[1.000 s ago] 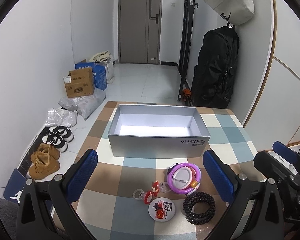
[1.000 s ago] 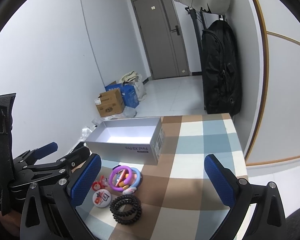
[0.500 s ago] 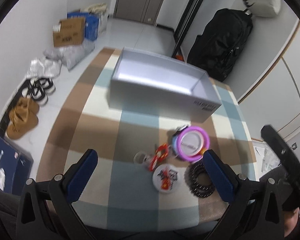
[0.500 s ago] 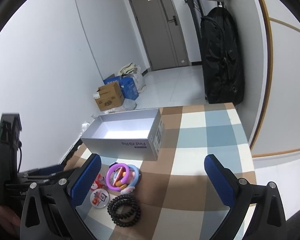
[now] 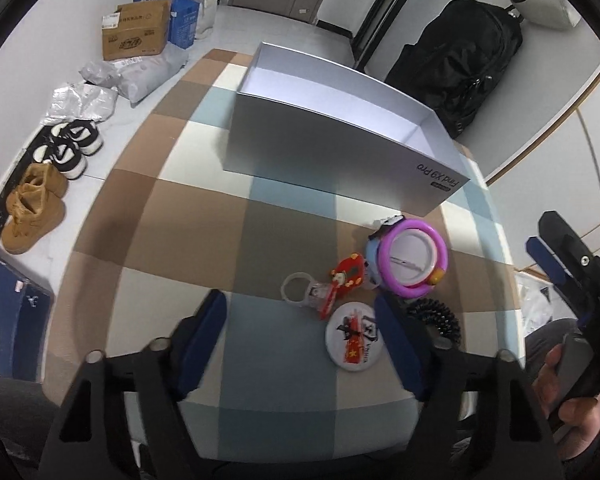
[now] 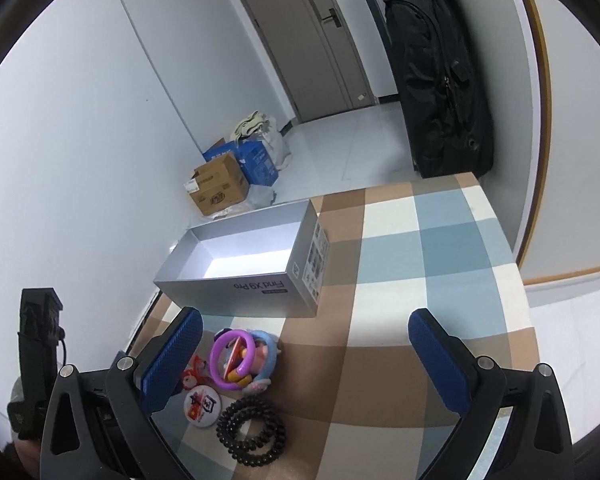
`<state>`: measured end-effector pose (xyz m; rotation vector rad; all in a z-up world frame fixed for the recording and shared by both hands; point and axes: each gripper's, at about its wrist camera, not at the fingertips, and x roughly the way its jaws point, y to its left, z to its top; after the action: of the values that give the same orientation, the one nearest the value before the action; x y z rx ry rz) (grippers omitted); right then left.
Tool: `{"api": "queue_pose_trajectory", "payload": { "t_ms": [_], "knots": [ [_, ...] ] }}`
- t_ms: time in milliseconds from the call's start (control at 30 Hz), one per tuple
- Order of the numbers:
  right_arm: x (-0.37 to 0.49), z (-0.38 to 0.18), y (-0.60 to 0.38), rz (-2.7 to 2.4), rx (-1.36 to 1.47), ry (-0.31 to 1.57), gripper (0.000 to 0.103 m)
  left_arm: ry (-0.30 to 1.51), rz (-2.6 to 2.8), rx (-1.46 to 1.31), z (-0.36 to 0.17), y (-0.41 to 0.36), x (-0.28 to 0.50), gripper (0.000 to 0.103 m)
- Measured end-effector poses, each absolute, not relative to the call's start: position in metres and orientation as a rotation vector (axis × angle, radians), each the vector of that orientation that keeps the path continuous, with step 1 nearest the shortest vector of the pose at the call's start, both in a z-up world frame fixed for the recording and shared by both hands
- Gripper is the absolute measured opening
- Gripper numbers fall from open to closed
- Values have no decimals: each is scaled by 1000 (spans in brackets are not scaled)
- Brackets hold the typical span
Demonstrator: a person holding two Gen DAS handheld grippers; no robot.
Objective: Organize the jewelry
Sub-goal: 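Move the left gripper down toward the red keychain beside the badge, then grasp the red keychain with the left gripper while the right gripper grasps the white China badge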
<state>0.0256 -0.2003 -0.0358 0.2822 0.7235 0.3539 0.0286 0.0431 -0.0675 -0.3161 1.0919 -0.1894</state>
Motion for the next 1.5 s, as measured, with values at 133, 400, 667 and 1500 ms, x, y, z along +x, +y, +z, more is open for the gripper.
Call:
{"api": "queue_pose_trajectory", "payload": {
  "t_ms": [133,400,667,1500],
  "knots": [
    [28,-38,-200,362,287,735,103,1090,-181,-291,-71,45,32,52],
    [29,-37,-200,374,309,740,103,1076,-164,-246,-73,44,35,24],
    [29,-35,-202,366,321,745,103,1087,-173,-205,-74,42,35,24],
    [-18,-37,-139,679,131,867,92,934,-198,-467,-22,79,24,24]
  ]
}}
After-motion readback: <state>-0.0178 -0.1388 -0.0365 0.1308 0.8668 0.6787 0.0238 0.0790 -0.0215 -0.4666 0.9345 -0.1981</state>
